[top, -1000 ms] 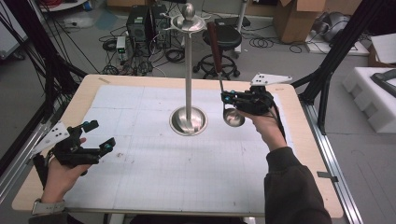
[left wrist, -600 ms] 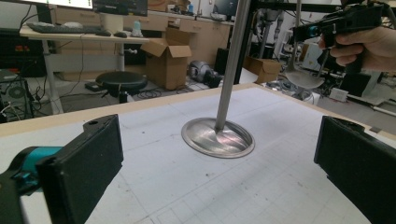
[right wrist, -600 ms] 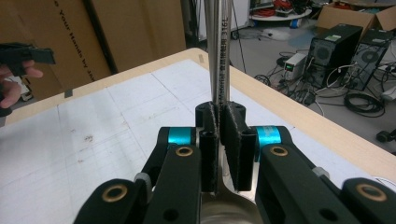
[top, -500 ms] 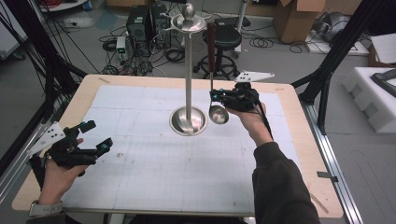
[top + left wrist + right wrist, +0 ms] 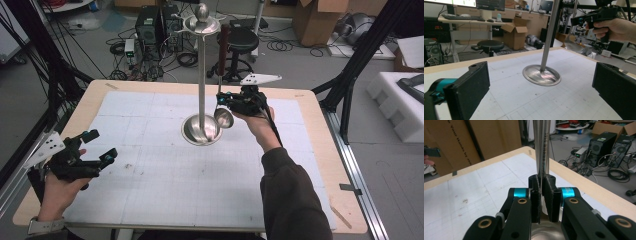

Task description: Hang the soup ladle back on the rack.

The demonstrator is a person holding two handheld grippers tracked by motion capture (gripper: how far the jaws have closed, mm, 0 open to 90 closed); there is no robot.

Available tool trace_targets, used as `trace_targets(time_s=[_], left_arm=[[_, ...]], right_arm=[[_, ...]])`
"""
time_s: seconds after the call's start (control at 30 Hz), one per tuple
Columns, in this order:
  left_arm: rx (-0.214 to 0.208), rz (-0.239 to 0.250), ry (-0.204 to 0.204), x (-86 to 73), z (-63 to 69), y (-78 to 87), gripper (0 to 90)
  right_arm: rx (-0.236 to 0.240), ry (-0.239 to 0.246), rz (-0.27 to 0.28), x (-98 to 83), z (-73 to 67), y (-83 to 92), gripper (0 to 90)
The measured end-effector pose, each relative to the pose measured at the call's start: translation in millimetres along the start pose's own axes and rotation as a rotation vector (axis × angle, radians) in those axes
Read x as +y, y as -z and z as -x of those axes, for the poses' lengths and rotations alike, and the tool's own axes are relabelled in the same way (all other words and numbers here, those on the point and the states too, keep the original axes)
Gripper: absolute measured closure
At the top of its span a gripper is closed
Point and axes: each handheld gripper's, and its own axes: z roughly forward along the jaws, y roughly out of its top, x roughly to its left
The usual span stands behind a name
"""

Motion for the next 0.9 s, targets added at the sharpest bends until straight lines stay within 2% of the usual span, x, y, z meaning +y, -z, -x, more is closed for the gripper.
trace_targets(time_s=[0.07,0.13,0.2,0.33,0.37,0.4,0.47,0.53,0.57,0.7,0.73,0.83,0.9], left_arm=[[0.001,0.001,-0.003,0.5,0.1,0.3,1.7],[0.000,0.004,-0.004,1.2,0.1,0.8,1.7],[0.001,0.007,-0.003,2.0,0.1,1.4,1.8],[0.000,0.015,-0.005,4.0,0.9,2.0,1.7],[0.001,0.015,-0.007,4.2,1.2,2.0,1.8],[-0.001,0.012,-0.011,4.7,1.7,1.9,1.7],[-0.003,0.014,-0.011,5.5,2.9,1.0,1.7],[-0.005,0.015,-0.014,6.2,4.0,0.2,1.8],[-0.009,0.015,-0.016,7.0,4.9,-0.6,1.7],[-0.020,0.012,-0.028,9.0,8.4,-4.6,1.7],[-0.025,0.013,-0.029,9.2,9.4,-6.2,1.7],[-0.037,0.008,-0.033,9.5,11.6,-10.1,1.7],[-0.046,0.006,-0.036,9.5,13.2,-13.7,1.7]], right_arm=[[-0.016,0.003,0.004,-0.3,-0.9,-0.2,81.9],[-0.015,0.002,0.014,-1.0,-0.1,1.6,72.9],[-0.021,0.002,0.026,-1.9,-0.2,6.2,68.7],[0.002,-0.004,0.046,-5.1,0.1,17.9,47.0],[0.004,-0.008,0.054,-6.9,0.1,23.0,38.1],[0.009,-0.008,0.055,-7.7,0.1,24.9,35.4],[0.016,0.001,0.053,-10.4,-0.9,31.8,19.7],[0.036,-0.001,0.038,-14.4,-1.9,37.4,9.9],[0.036,0.011,0.025,-19.0,-4.5,42.3,0.3],[0.051,0.036,0.025,-26.6,-8.4,51.2,0.1],[0.042,0.052,0.028,-30.3,-10.2,55.9,0.1],[0.049,0.048,0.043,-40.0,-12.1,67.8,0.0],[0.026,0.055,0.043,-48.9,-11.5,78.3,0.0]])
